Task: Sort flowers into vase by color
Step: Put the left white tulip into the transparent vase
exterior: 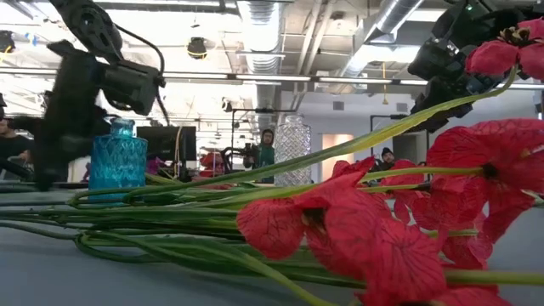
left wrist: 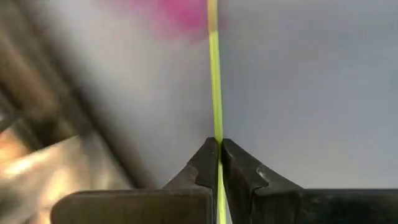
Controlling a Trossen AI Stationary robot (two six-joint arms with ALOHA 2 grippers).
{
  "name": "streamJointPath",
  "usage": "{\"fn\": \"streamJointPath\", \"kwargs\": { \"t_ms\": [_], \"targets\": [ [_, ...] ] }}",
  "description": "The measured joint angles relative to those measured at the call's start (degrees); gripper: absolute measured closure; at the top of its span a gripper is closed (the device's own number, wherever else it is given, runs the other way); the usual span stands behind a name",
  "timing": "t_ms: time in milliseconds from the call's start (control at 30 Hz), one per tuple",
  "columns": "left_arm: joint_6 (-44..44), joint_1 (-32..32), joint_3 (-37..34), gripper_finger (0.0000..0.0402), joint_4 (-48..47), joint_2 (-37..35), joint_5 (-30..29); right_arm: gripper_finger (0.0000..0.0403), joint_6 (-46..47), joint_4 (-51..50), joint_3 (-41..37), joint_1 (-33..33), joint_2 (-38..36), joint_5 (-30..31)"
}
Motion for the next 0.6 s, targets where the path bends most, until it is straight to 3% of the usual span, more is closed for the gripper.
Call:
{"fn": "streamJointPath", "kwargs": {
  "t_ms": [333,467,600],
  "targets": [
    [-6.2,2.7,2.2,0.0401,-5.5,-13.9,-11.3,0.033,0.0,0.0,0.0,0.0,0.0,0.0],
    [-3.7,3.3,4.2,0.0401,-5.4,-18.8,-16.3,0.033,0.0,0.2,0.0,0.0,0.0,0.0],
    [-0.7,2.9,6.7,0.0401,-1.9,-23.2,-16.3,0.033,0.0,1.6,0.0,0.6,0.0,0.0]
  ]
}}
